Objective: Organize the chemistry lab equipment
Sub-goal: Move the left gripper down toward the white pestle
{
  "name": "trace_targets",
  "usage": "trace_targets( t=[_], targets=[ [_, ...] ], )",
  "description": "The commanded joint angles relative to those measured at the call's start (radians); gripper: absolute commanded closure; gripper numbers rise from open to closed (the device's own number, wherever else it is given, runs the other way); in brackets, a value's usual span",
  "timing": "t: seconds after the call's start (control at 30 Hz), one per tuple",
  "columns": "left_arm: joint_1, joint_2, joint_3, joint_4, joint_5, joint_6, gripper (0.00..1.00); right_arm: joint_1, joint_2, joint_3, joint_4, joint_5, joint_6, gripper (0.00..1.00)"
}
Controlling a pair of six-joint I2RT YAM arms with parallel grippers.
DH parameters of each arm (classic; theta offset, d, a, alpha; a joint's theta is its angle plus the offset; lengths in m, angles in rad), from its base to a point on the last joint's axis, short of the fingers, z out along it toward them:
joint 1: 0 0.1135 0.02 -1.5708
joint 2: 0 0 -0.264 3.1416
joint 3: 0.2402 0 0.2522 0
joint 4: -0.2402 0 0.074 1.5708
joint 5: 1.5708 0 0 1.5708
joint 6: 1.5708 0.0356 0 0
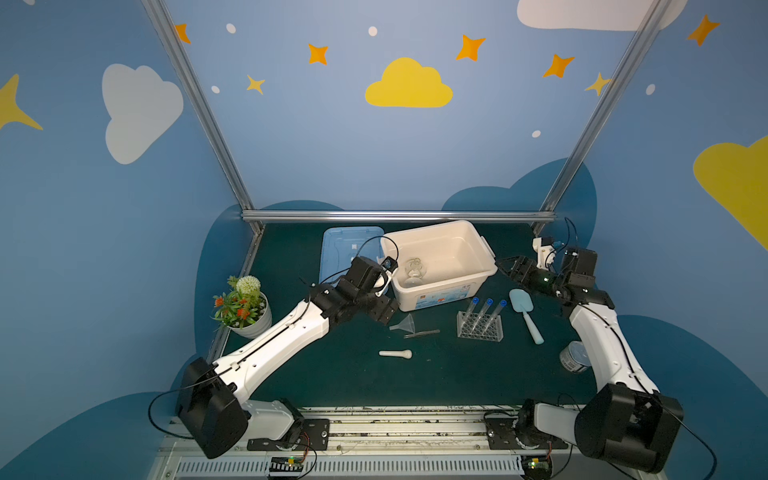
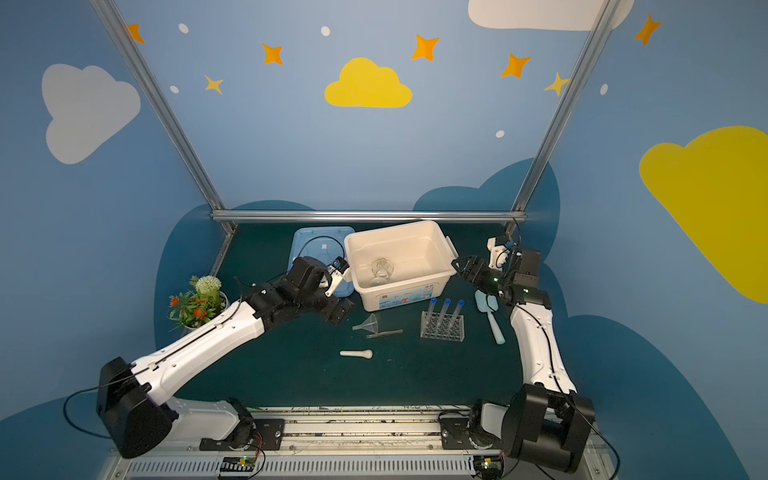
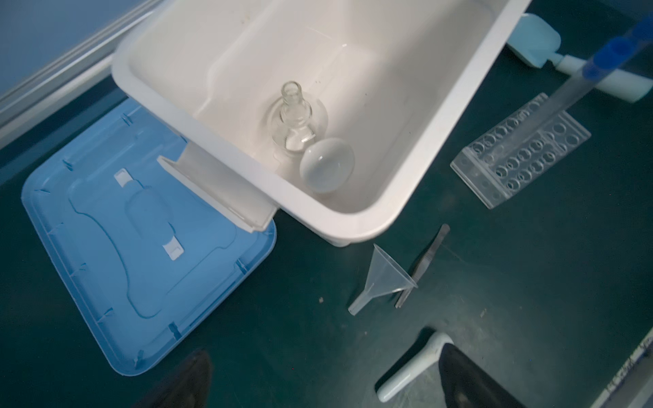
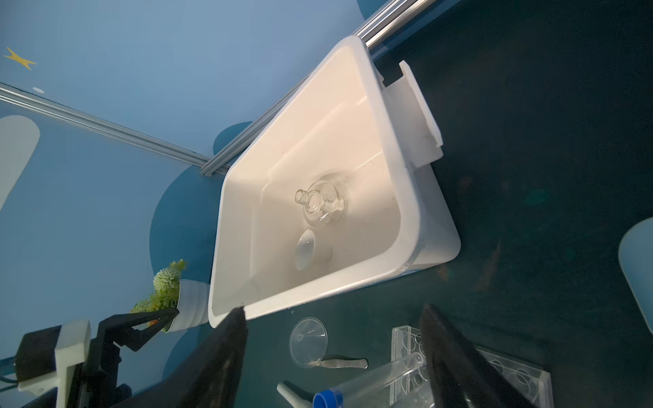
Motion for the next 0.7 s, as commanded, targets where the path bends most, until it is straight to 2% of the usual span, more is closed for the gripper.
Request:
trace_targets(
  t=[0.0,0.2,0.3,0.47,0.67],
  targets=[
    [-0.001,-0.044,-0.07,0.03,0.077,0.037,0.0,0.01,0.012,0.001,0.019,0.007,0.001,0.23],
    [-0.016,-0.091,-0.184,0.047,0.152,0.037,0.0,0.014,0.01,0.001,0.015,0.015,0.004,0.23],
    [-0.046,-0.088,-0.241,0.055,0.143,0.055,0.0,0.015,0.008,0.001,0.015,0.017,0.002,0.23],
    [-0.128,-0.015,-0.283,0.047,0.113,0.067,0.03,0.017,0.005,0.007,0.017,0.018,0.003,0.23],
    [-0.172,0.092,-0.269,0.051,0.11,0.066,0.08,0.021,0.003,0.019,0.008,0.019,-0.002,0.23]
  ],
)
